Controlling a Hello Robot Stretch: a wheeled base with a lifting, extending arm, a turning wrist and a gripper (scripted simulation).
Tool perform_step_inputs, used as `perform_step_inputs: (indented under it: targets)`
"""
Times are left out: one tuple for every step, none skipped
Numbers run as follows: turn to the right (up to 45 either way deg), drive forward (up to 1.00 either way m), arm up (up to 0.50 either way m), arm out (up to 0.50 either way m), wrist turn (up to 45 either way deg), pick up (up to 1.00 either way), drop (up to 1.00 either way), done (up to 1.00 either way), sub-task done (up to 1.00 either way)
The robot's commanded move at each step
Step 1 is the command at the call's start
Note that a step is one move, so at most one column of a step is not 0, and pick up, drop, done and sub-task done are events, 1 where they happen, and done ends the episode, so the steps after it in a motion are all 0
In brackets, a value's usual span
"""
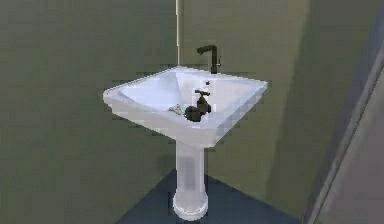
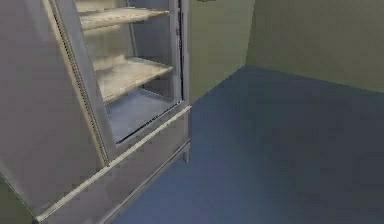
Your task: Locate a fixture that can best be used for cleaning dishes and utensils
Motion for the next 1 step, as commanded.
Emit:
perform_step_inputs:
  targets:
    - [0.0,0.00,0.00,0.00,0.0,0.00,0.00,1.00,0.00]
